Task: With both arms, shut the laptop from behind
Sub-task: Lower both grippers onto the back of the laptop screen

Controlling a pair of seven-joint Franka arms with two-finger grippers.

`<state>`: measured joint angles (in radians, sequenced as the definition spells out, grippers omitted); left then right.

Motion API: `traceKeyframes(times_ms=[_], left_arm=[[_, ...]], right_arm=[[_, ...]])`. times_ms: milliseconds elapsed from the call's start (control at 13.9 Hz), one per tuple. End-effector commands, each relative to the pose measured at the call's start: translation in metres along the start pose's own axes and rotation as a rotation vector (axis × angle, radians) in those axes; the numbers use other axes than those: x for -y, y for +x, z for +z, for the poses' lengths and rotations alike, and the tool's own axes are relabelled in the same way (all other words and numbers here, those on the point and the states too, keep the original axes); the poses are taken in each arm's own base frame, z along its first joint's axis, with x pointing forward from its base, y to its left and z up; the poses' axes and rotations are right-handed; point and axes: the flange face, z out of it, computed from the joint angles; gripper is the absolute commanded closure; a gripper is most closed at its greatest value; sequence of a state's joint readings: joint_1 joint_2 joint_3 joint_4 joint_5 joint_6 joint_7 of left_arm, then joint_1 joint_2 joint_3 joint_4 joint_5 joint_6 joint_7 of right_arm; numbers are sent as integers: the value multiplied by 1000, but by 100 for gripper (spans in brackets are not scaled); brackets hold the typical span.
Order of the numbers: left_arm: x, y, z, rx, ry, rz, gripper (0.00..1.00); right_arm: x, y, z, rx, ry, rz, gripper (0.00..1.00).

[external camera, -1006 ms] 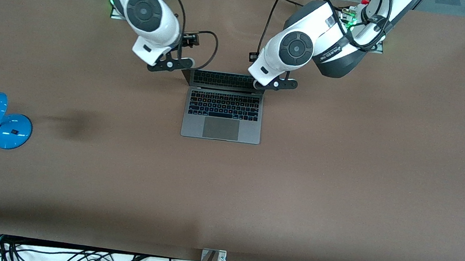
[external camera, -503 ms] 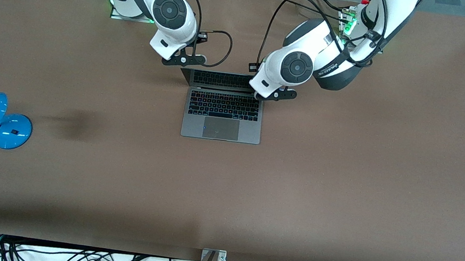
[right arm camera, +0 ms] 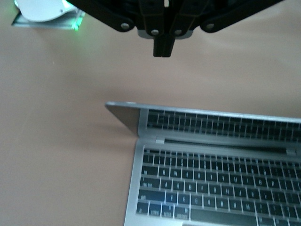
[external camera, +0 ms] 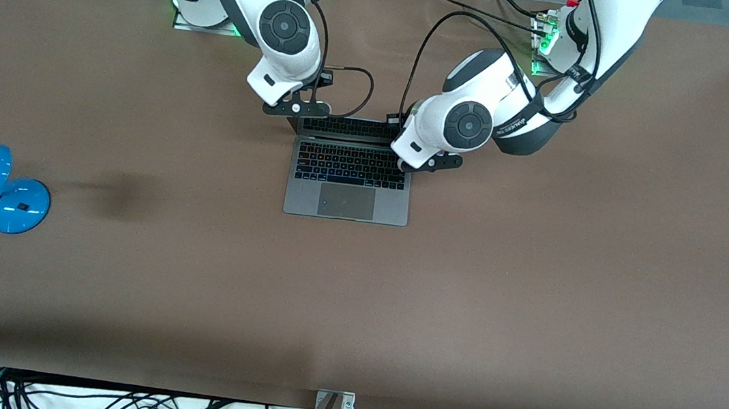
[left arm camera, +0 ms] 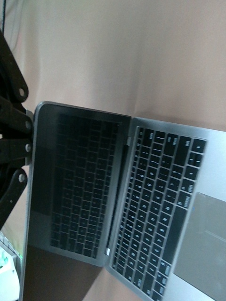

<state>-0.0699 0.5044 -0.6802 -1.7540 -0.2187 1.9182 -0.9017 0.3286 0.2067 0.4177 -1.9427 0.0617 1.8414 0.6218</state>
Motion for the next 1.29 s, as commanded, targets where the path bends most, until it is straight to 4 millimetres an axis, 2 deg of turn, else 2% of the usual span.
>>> traceKeyframes(times_ms=[0,215,503,718,1006,1077,1221], left_arm=[[1,18,12,18,-18,-15,100],[0,29,11,3,-13,-12,100],[0,39,11,10,-26,-20,100],[2,45,16,16,-22,-31,100],[4,65,23,27,-28,-50,100],[2,73,19,9,-35,-50,100],[2,84,29,11,-29,-57,100]], right_arm=[[7,20,-3,-41,4,44,100],[7,41,-8,-71,12,53,100],[5,76,7,-103,13,55,100],[2,91,12,-120,-13,49,100],[-3,121,15,-121,6,71,100],[-6,128,19,-123,-4,72,100],[-8,137,29,-128,-19,69,100]])
